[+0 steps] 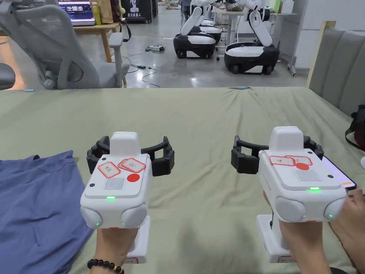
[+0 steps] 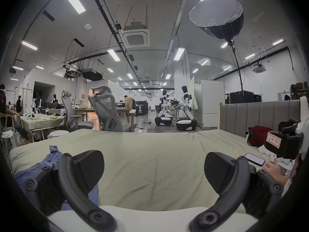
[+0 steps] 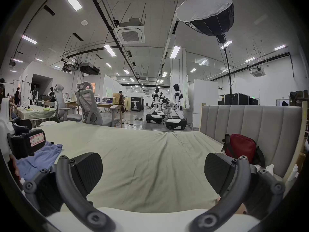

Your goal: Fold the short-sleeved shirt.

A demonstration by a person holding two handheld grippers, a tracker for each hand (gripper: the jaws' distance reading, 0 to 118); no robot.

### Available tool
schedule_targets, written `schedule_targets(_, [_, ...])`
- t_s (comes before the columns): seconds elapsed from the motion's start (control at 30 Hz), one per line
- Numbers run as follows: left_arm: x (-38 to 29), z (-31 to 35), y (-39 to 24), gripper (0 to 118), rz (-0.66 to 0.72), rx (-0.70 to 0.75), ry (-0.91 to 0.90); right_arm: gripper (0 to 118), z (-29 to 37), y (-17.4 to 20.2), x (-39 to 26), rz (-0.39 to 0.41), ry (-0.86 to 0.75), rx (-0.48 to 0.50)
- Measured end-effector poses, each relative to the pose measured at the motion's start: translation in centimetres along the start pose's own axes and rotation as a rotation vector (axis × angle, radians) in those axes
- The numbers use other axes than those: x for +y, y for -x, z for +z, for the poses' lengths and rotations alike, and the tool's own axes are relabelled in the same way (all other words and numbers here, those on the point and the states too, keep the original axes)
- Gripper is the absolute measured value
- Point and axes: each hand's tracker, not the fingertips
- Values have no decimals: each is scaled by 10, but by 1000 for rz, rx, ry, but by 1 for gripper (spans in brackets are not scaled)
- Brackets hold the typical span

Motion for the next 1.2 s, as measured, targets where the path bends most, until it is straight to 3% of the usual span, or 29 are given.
schedule_targets(1.2, [-1, 0, -4, 118, -19, 3, 4, 118, 1, -2, -2, 8, -4, -14])
